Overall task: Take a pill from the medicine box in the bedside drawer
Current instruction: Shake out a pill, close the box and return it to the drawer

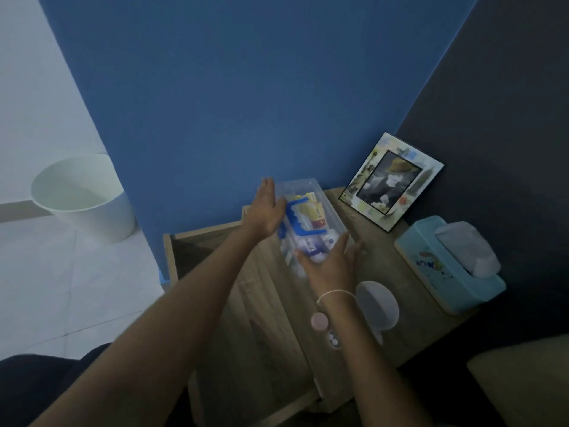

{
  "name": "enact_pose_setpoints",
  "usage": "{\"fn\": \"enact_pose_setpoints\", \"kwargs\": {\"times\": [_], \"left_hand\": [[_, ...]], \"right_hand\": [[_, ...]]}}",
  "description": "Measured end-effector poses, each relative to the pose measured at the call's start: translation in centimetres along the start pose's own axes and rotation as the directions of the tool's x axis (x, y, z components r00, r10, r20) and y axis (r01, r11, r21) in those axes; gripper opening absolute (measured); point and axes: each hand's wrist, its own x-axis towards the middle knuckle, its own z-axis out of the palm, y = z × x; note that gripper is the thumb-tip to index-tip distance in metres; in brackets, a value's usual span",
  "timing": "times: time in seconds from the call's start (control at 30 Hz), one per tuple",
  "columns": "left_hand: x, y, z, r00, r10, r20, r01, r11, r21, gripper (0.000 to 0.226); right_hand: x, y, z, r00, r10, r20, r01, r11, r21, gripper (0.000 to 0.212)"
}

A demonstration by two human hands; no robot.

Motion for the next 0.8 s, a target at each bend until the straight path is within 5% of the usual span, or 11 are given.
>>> {"fn": "enact_pose_setpoints", "kwargs": {"times": [0.2,0.3,0.47,0.8], "left_hand": [[3.8,-0.4,0.5,0.997,-0.021,0.077,0.016,0.998,0.059,0.067],[4.2,-0.8,1.1,0.998,-0.051,0.039,0.054,0.993,-0.102,0.064],[3.4,-1.2,0.4,0.992,-0.119,-0.03,0.102,0.939,-0.329,0.048],[-5.4,-4.3,-6.5,0.984,-0.155,-0.085,0.126,0.953,-0.275,0.046]], "right_hand": [[-1.6,0.2,3.0,0.982,-0.016,-0.19,0.02,1.0,0.019,0.115],[-2.1,0.3,3.8,0.972,0.059,-0.228,-0.023,0.987,0.158,0.123],[-2.3,-0.3,3.8,0.97,0.071,-0.233,-0.012,0.969,0.245,0.12],[-10.3,-2.0,5.6,0.998,-0.043,-0.056,0.06,0.931,0.36,0.117]]}}
